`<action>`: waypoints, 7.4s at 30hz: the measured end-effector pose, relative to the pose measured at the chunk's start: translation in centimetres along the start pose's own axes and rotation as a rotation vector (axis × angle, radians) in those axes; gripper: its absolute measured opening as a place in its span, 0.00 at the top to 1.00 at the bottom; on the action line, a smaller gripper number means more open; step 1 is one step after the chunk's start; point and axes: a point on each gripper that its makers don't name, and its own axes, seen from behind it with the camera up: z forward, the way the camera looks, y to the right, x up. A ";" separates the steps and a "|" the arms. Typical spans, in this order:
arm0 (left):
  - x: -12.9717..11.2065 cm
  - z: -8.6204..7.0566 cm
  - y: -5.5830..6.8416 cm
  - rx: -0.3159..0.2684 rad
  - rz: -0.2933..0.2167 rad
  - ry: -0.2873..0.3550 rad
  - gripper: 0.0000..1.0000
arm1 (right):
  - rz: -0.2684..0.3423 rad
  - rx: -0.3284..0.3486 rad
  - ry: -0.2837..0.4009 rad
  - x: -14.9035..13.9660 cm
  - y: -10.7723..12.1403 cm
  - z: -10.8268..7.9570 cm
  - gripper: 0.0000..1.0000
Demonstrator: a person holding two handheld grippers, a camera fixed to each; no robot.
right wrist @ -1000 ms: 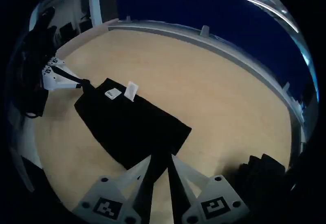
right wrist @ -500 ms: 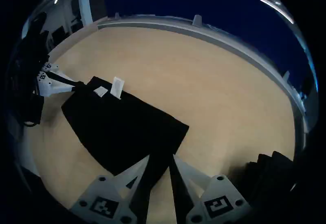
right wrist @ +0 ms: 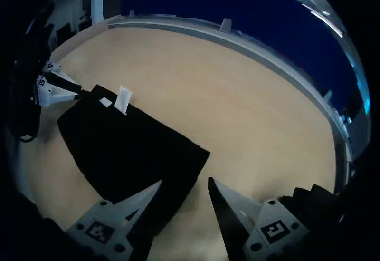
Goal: Fold towel
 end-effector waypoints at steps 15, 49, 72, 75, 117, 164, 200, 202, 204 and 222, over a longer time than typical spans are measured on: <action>1.1 -0.3 -2.8 0.077 -0.017 0.022 0.19 | 0.016 -0.101 0.063 2.7 2.8 -0.1 0.01; -3.0 -6.3 -1.0 0.083 -0.086 0.022 0.13 | 0.026 -0.086 0.064 -2.5 0.1 -7.1 0.00; -7.8 -12.7 -3.5 0.196 -0.220 0.042 0.13 | -0.070 0.054 0.044 -3.4 -3.8 -6.3 0.00; -8.5 -13.5 -3.7 0.212 -0.218 0.042 0.13 | -0.087 0.069 0.040 -3.4 -4.2 -6.1 0.00; -11.5 -20.0 -2.7 0.275 -0.289 0.065 0.13 | -0.166 0.210 -0.086 -6.4 -5.4 -3.2 0.92; -11.4 -23.7 -3.8 0.305 -0.313 0.110 0.13 | -0.545 0.196 0.059 10.4 -9.0 -7.2 0.94; -13.9 -27.3 -4.9 0.394 -0.397 0.129 0.13 | -0.700 0.468 -0.039 8.0 -26.3 2.0 0.93; -13.7 -27.3 -4.8 0.393 -0.395 0.130 0.13 | -0.695 0.465 -0.036 8.2 -26.2 2.0 0.92; -13.6 -27.3 -4.9 0.393 -0.393 0.130 0.13 | -0.689 0.464 -0.032 8.3 -26.1 1.9 0.91; -13.2 -27.0 -4.5 0.386 -0.389 0.133 0.14 | -0.627 0.460 0.029 9.2 -25.0 -0.1 0.24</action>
